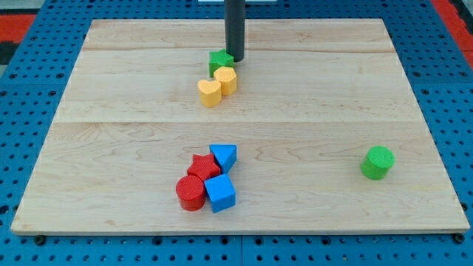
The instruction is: Place the green circle right to the yellow heart
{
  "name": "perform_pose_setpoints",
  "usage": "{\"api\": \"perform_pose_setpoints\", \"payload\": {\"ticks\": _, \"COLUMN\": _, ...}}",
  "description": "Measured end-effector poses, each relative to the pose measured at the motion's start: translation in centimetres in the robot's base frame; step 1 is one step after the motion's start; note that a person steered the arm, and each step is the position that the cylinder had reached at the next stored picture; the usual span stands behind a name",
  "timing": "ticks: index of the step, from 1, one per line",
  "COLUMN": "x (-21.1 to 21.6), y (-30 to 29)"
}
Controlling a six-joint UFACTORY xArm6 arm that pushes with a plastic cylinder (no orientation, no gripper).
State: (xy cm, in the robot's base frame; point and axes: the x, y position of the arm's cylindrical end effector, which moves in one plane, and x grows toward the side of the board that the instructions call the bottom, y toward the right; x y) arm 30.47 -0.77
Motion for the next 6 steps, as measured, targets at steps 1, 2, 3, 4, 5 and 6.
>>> {"api": "perform_pose_setpoints", "payload": {"ticks": 1, "x": 3.0, "y": 3.5}}
{"api": "perform_pose_setpoints", "payload": {"ticks": 2, "x": 6.7, "y": 10.8}}
{"api": "perform_pose_setpoints", "payload": {"ticks": 3, "x": 11.2, "y": 20.2}}
{"api": "perform_pose_setpoints", "payload": {"ticks": 4, "x": 15.9, "y": 26.4}}
{"api": "perform_pose_setpoints", "payload": {"ticks": 5, "x": 20.6, "y": 31.9}}
{"api": "perform_pose_setpoints", "payload": {"ticks": 6, "x": 23.5, "y": 32.2}}
